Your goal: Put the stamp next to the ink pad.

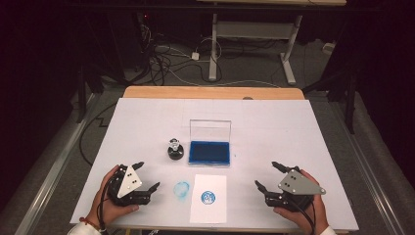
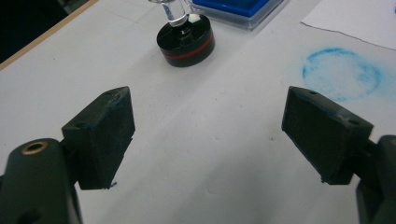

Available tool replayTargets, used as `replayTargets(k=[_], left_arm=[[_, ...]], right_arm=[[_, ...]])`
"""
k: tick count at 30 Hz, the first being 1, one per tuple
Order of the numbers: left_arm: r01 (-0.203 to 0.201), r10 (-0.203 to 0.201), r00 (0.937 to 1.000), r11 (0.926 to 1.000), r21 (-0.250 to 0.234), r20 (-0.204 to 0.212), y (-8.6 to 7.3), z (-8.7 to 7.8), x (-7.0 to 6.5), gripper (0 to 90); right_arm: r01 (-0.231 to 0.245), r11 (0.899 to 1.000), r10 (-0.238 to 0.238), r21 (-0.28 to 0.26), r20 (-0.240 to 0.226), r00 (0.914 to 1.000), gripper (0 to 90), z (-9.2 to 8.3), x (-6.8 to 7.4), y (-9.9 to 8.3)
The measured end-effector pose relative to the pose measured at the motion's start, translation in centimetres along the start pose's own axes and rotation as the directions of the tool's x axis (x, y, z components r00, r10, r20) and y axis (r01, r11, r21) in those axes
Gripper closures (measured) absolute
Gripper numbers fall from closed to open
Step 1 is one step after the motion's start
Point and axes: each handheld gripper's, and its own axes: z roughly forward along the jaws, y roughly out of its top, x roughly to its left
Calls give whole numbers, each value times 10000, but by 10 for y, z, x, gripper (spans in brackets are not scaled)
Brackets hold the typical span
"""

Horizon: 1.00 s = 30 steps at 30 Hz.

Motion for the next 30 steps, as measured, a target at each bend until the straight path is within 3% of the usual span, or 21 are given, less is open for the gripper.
replayTargets(k=[14,30], left_arm=[[-246,247,9996,9996,-138,112,0,-3,-5,167],[-129,131,9999,9997,-220,107,2,-3,-4,167]], right_arm=[[91,9999,-89,-90,208,9997,236,-3,2,3],[35,10000,-33,-83,292,9996,229,-2,4,4]])
